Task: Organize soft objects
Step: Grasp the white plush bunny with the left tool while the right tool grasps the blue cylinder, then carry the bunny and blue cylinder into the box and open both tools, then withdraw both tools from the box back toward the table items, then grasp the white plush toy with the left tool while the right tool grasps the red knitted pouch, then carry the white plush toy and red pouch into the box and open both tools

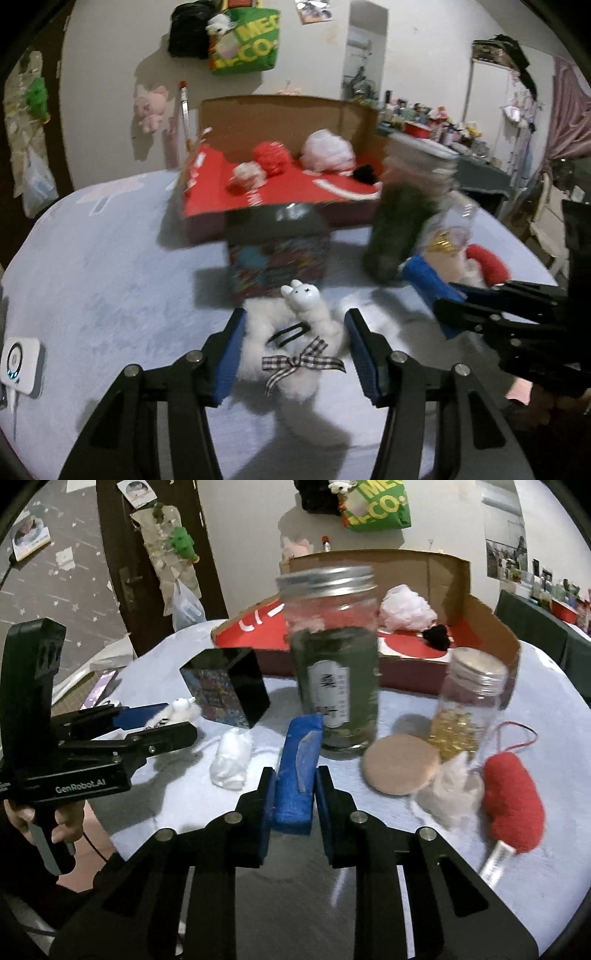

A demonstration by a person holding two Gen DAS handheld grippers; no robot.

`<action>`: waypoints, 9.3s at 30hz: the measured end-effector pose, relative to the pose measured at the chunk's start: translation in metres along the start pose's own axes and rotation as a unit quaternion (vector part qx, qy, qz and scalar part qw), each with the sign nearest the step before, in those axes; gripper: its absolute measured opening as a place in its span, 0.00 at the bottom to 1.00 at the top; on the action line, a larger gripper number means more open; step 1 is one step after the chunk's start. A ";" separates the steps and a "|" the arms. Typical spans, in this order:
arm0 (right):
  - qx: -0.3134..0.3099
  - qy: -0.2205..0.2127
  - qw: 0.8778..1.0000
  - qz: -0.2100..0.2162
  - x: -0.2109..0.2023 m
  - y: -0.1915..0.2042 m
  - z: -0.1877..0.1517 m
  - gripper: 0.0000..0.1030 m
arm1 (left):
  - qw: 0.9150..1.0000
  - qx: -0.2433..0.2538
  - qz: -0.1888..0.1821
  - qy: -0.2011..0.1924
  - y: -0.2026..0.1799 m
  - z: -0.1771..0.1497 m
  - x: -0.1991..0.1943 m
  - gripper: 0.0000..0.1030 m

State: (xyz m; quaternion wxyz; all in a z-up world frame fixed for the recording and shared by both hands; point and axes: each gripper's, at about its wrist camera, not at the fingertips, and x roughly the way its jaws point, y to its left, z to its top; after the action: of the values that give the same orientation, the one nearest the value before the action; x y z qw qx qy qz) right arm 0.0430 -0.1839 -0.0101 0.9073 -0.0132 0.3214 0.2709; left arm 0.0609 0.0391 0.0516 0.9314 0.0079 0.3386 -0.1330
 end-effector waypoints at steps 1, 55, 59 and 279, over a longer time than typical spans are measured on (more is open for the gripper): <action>0.001 -0.001 1.000 0.001 -0.003 -0.002 0.000 0.20 | 1.000 0.004 -0.010 -0.003 -0.006 0.003 -0.001 0.54; 0.064 0.011 0.996 -0.059 -0.056 -0.107 -0.004 0.20 | 0.999 0.006 0.027 0.034 0.065 0.003 0.009 0.55; 0.043 0.015 0.996 -0.070 -0.056 -0.114 0.003 0.20 | 0.999 0.010 0.018 0.036 0.074 0.008 0.015 0.55; 0.138 -0.038 0.990 -0.007 -0.053 -0.101 -0.015 0.37 | 0.998 -0.047 -0.010 0.027 0.033 -0.003 0.007 0.21</action>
State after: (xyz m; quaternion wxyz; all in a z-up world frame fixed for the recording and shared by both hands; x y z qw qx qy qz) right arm 0.0503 -0.2990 -0.0059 0.9138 0.1204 0.3209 0.2178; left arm 0.0723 0.0696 0.0426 0.9201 -0.0356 0.3692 -0.1256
